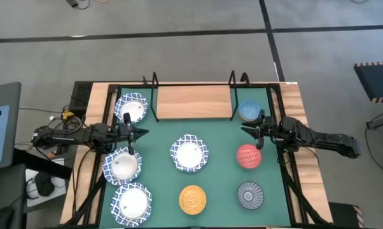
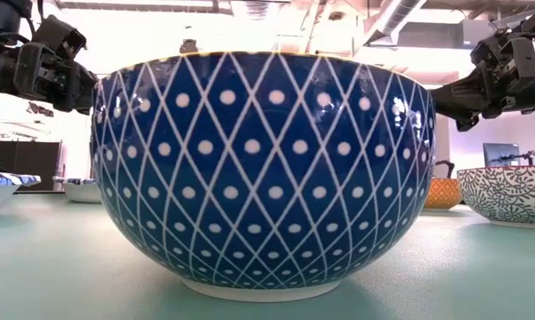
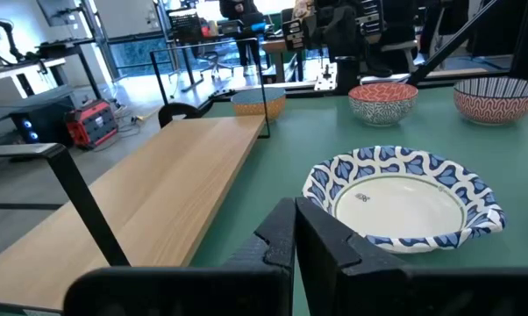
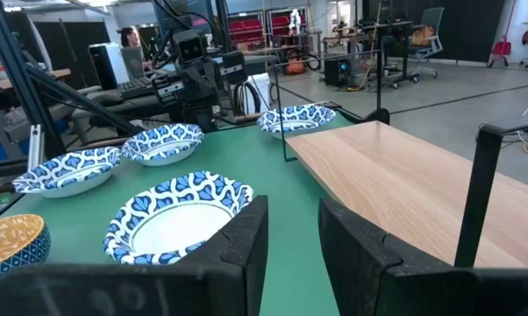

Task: Place and stack bowls onto a shelf

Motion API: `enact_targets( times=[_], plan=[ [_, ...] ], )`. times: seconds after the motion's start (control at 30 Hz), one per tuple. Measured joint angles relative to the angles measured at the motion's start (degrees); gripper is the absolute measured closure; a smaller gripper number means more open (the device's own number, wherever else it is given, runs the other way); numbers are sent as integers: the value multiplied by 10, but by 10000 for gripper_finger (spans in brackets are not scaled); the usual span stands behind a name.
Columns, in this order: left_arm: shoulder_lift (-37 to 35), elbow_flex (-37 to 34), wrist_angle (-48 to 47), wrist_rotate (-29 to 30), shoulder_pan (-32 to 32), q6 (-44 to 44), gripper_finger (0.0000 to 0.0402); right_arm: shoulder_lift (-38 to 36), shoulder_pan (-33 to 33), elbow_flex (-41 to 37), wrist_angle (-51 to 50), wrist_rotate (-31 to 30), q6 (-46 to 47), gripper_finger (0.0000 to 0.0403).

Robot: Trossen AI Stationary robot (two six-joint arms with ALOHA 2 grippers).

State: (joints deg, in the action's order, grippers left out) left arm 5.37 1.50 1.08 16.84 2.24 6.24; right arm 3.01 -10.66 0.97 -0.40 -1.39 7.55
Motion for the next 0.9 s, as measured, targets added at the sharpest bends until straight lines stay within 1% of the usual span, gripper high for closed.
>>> enact_targets(
  times=[0.73, 0.77, 0.9],
  plan=[
    [0, 0, 0, 0, 0, 1, 401, 0, 0, 0, 0, 0, 0, 274],
    [0, 0, 0, 0, 0, 13, 401, 0, 0, 0, 0, 0, 0, 274],
    [0, 0, 0, 5, 0, 160, 401, 0, 0, 0, 0, 0, 0, 274]
  ],
)
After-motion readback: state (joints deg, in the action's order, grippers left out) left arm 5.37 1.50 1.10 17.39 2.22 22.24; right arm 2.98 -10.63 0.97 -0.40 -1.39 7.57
